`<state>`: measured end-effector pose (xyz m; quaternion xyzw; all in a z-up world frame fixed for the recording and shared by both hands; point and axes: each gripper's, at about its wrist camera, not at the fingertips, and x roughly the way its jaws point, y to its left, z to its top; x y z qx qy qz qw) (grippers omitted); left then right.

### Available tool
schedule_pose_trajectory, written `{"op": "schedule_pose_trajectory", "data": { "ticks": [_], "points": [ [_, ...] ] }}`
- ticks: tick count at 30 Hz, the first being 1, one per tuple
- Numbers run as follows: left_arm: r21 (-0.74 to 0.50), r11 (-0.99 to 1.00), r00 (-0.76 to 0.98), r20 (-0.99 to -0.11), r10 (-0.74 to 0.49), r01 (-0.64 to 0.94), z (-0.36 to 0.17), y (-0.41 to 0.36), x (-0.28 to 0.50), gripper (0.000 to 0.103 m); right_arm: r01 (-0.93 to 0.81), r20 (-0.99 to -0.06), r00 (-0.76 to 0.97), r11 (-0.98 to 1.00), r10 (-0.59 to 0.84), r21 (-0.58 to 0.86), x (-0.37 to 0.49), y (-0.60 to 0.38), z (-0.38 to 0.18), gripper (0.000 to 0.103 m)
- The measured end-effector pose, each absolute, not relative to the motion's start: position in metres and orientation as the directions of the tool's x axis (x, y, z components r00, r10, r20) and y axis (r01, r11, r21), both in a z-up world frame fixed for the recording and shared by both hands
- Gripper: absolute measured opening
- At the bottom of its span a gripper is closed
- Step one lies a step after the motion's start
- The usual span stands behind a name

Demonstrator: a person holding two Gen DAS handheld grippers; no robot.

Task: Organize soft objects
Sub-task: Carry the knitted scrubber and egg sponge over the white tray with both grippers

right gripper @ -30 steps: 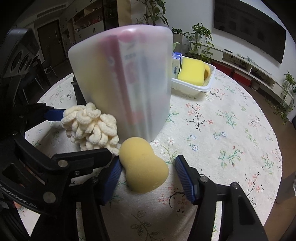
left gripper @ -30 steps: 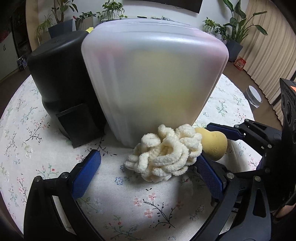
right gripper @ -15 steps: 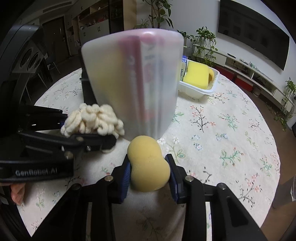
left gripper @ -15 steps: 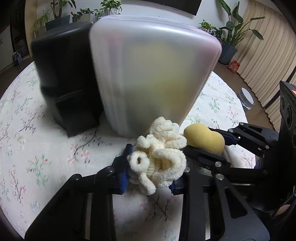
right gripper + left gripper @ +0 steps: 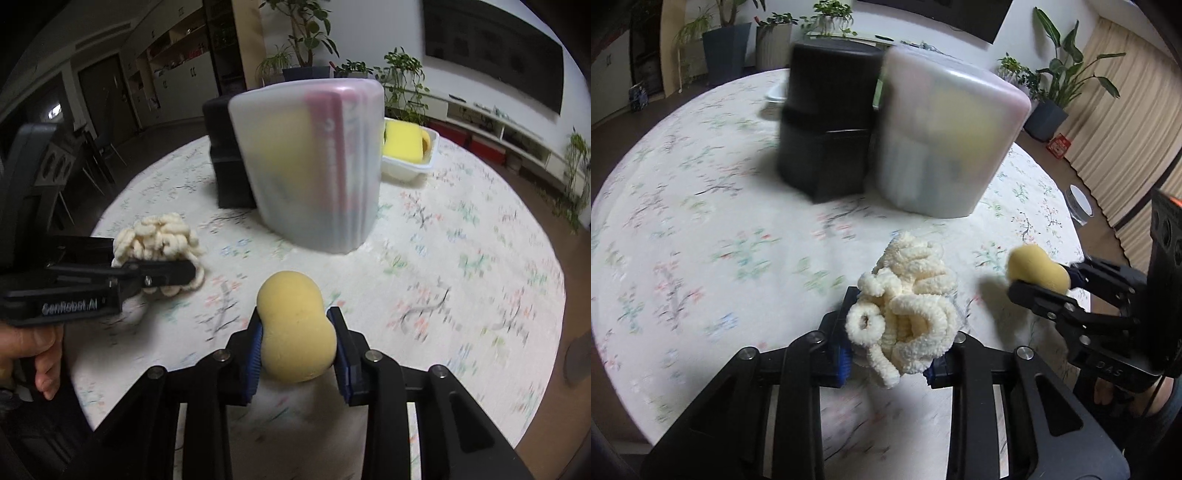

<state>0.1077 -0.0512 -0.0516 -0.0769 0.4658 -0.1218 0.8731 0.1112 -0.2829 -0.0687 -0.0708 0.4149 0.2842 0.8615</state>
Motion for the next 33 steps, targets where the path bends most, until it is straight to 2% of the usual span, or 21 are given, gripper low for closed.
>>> {"op": "schedule_pose_trajectory", "data": {
  "ticks": [9,15,23,33],
  "points": [
    [-0.246,0.96,0.591,-0.757,-0.277,0.135,-0.021,-0.01,0.091,0.026,-0.513,-0.759,0.487,0.845,0.432,0.153,0.074,-0.287,-0.054,0.035],
    [-0.199,0.972,0.636,-0.736,-0.234,0.128,0.009,0.021,0.106,0.026,-0.476,-0.74,0.538,0.87,0.402,0.127,0.082,-0.31,-0.02,0.035],
    [-0.115,0.984,0.685,-0.707,-0.176,0.135,0.056,0.058,0.157,0.026,-0.434,-0.731,0.606,0.901,0.314,0.027,0.134,-0.345,0.021,0.035],
    [0.0,0.983,0.695,-0.707,-0.131,0.185,0.096,0.053,0.265,0.026,-0.424,-0.744,0.618,0.905,0.255,-0.042,0.249,-0.352,0.059,0.036]
  ]
}}
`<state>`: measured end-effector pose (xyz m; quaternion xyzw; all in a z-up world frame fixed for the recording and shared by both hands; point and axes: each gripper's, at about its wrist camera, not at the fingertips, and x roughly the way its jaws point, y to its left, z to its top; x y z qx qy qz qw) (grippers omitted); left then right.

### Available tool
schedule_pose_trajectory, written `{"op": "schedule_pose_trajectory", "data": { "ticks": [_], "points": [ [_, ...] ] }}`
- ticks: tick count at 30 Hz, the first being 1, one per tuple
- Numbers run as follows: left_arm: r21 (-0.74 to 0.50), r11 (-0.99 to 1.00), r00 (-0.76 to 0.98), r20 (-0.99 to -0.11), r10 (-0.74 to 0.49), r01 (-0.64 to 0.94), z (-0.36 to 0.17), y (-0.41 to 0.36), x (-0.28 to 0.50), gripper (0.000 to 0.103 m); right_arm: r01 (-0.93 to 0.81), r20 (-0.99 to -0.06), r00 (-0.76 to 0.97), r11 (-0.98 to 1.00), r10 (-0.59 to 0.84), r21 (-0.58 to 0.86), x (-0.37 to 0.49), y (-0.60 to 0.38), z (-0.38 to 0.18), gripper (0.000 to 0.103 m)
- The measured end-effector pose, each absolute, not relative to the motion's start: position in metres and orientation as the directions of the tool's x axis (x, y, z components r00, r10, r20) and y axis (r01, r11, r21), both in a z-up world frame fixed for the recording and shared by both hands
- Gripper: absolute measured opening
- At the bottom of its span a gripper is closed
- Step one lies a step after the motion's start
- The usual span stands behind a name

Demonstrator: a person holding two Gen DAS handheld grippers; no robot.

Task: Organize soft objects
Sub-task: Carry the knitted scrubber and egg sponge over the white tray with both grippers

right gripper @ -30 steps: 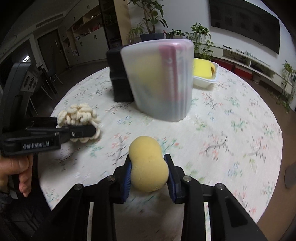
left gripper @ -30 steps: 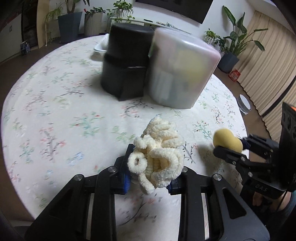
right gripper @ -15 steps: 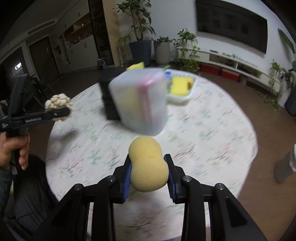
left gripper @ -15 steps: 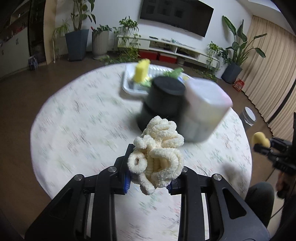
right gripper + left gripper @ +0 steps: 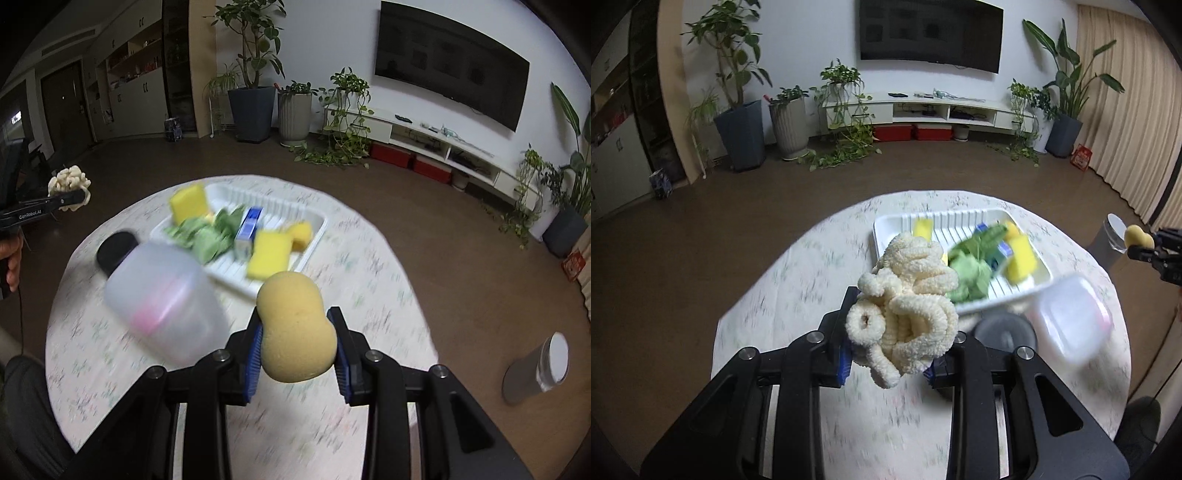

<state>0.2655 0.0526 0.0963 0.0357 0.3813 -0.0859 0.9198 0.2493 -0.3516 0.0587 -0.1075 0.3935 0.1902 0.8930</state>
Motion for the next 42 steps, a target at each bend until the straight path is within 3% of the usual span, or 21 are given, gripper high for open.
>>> {"op": "schedule_pose_trajectory", "data": {
  "ticks": [9,19,42],
  "points": [
    [0.027,0.96,0.649,-0.742,-0.167,0.278,0.088,0.023,0.359,0.026,-0.496,-0.79,0.562,0.864,0.245,-0.085,0.345,-0.306,0.063,0.036],
    [0.02,0.915,0.557,-0.798,-0.228,0.402,0.061,-0.026,0.421,0.027,-0.571,-0.861,0.46,0.815,0.215,-0.101,0.418,-0.256,0.021,0.036],
    [0.138,0.874,0.406,-0.911,-0.072,0.466,0.004,-0.088,0.456,0.028,-0.608,-0.928,0.335,0.79,0.165,-0.079,0.479,-0.217,-0.039,0.037]
  ]
}}
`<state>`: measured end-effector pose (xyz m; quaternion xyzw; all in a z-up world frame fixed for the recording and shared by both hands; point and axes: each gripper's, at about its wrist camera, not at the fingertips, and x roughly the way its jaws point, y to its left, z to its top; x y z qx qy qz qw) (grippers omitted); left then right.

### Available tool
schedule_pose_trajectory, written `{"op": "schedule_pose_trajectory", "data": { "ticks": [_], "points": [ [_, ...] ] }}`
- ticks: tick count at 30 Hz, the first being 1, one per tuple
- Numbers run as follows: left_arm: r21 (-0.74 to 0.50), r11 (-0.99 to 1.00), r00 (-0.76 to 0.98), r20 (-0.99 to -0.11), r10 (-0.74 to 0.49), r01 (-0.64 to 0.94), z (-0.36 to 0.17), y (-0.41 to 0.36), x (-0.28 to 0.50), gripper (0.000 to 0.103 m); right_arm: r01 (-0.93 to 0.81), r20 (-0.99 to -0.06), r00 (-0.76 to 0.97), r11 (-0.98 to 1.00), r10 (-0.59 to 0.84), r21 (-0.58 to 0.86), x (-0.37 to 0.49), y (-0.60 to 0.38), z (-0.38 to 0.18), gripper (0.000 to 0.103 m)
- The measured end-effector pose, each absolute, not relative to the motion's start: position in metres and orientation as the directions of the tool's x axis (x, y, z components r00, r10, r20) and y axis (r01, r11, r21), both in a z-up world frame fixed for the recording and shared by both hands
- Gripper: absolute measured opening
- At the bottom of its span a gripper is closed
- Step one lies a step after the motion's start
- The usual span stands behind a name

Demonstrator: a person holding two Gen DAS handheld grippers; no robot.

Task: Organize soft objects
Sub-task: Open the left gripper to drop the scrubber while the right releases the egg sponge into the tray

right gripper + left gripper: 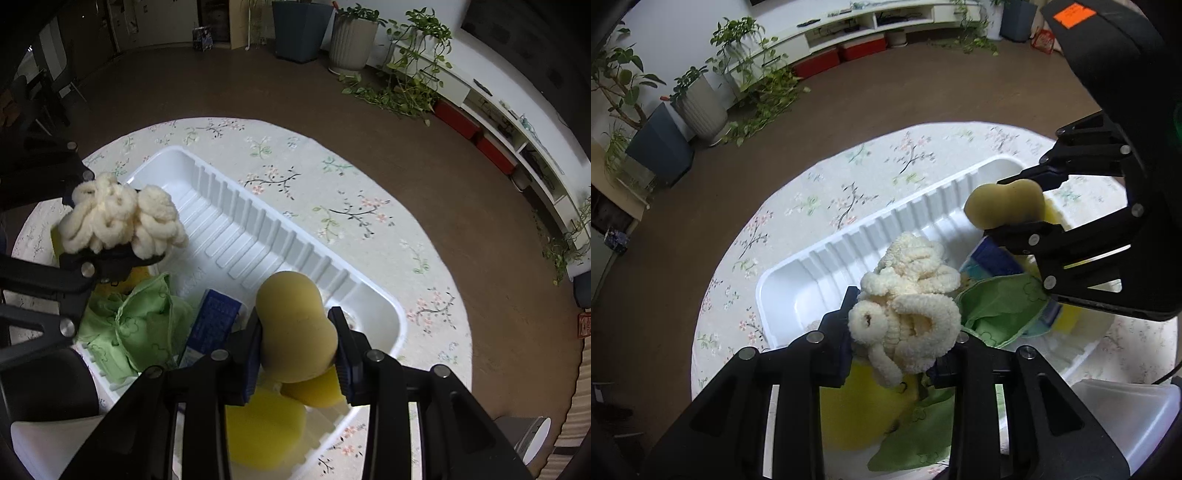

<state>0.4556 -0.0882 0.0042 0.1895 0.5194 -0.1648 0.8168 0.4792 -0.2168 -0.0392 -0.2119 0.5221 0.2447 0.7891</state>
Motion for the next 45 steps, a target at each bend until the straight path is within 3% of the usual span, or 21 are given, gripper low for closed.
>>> {"op": "schedule_pose_trajectory", "data": {
  "ticks": [20,22,28,32,37,45],
  "points": [
    [0.116,0.908,0.367,-0.929,-0.044,0.402,-0.026,-0.075,0.466,0.03,-0.593,-0.928,0.339,0.801,0.155,-0.083,0.487,-0.205,-0.058,0.04],
    [0.103,0.914,0.366,-0.929,-0.052,0.391,-0.026,-0.073,0.467,0.035,-0.59,-0.927,0.338,0.804,0.162,-0.075,0.489,-0.204,-0.058,0.041],
    [0.065,0.934,0.378,-0.922,-0.078,0.351,-0.025,-0.066,0.466,0.069,-0.581,-0.923,0.345,0.811,0.169,-0.068,0.487,-0.207,-0.059,0.045],
    [0.051,0.941,0.381,-0.92,-0.086,0.334,-0.025,-0.063,0.467,0.071,-0.574,-0.921,0.349,0.817,0.176,-0.062,0.488,-0.209,-0.059,0.047],
    [0.038,0.945,0.388,-0.917,-0.096,0.324,-0.023,-0.059,0.467,0.073,-0.556,-0.917,0.359,0.829,0.176,-0.059,0.49,-0.212,-0.06,0.06],
    [0.017,0.953,0.414,-0.903,-0.115,0.301,-0.012,-0.049,0.464,0.076,-0.538,-0.902,0.393,0.84,0.18,-0.067,0.487,-0.218,-0.053,0.071]
  ]
}}
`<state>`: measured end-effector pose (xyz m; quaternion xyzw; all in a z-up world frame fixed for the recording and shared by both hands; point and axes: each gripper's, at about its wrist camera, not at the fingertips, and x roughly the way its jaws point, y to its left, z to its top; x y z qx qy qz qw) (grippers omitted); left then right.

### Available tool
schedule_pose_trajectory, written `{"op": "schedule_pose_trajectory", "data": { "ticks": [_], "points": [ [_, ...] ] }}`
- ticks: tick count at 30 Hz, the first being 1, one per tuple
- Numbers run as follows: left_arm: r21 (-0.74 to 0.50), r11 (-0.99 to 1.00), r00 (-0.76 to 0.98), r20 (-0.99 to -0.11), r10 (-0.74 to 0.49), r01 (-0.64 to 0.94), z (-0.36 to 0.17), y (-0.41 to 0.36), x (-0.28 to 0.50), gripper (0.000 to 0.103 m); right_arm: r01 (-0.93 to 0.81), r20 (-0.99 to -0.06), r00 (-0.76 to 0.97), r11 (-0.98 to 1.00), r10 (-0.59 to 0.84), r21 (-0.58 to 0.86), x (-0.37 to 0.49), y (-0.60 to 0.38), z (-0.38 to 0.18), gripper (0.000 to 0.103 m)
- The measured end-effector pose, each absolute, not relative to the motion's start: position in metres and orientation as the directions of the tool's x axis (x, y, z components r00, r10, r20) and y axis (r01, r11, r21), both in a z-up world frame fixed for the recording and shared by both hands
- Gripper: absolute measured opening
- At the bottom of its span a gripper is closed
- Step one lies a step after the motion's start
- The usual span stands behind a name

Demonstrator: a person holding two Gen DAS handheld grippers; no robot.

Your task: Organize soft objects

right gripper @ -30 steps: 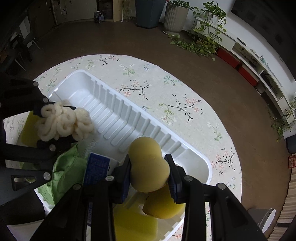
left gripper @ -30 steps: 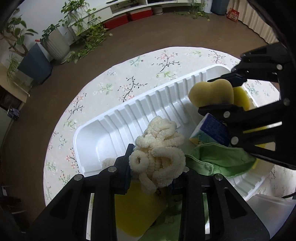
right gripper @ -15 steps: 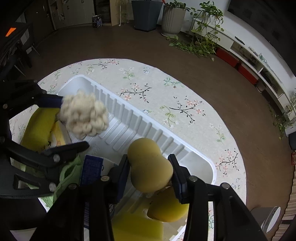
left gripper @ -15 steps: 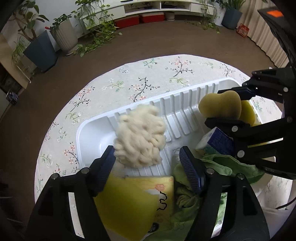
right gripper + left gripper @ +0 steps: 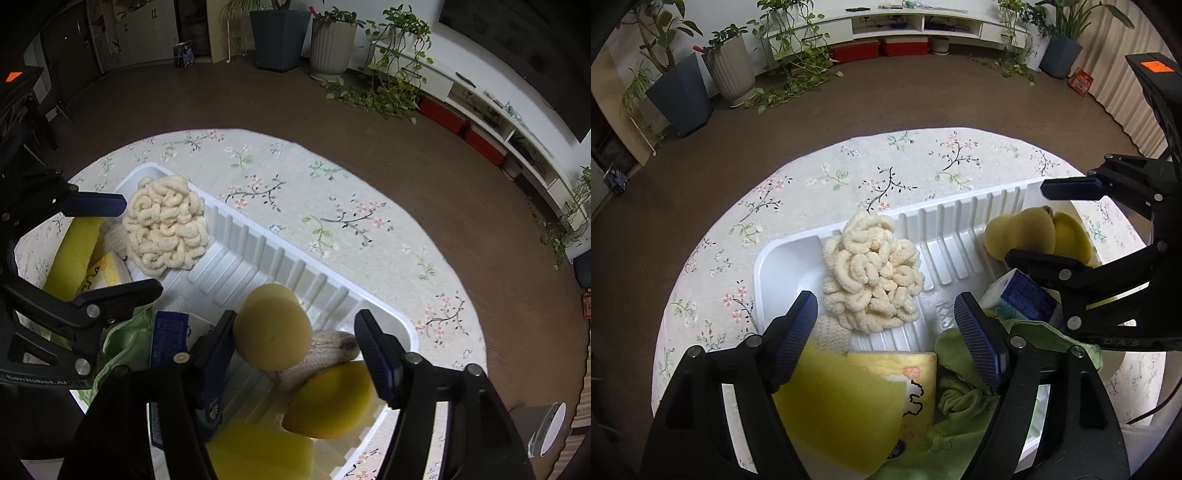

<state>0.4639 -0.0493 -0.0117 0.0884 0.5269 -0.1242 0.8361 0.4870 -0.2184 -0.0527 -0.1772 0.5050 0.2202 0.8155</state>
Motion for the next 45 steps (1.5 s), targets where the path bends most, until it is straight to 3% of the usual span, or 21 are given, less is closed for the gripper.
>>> {"op": "schedule_pose_trajectory", "data": {
  "ticks": [1,4,11,29,38,45],
  "points": [
    [0.017,0.954,0.416,-0.902,-0.115,0.3,-0.01,-0.049,0.464,0.078,-0.534,-0.898,0.401,0.843,0.183,-0.066,0.486,-0.22,-0.05,0.074],
    [0.012,0.958,0.445,-0.887,-0.122,0.288,0.002,-0.045,0.46,0.103,-0.525,-0.886,0.422,0.849,0.193,-0.065,0.484,-0.224,-0.04,0.081],
    [0.013,0.971,0.532,-0.838,-0.119,0.238,0.043,-0.03,0.447,0.103,-0.492,-0.847,0.484,0.869,0.219,-0.057,0.472,-0.239,-0.004,0.103],
    [0.008,0.991,0.662,-0.744,-0.085,0.137,0.103,0.015,0.368,0.103,-0.378,-0.783,0.588,0.925,0.203,-0.044,0.4,-0.298,0.057,0.103],
    [0.059,0.995,0.776,-0.63,-0.022,0.076,0.105,0.029,0.263,0.103,-0.274,-0.702,0.672,0.96,0.236,0.06,0.316,-0.345,0.077,0.103],
    [0.078,0.996,0.807,-0.59,0.009,0.047,0.092,0.015,0.188,0.103,-0.246,-0.66,0.713,0.966,0.239,0.083,0.229,-0.343,0.058,0.103]
  ]
}}
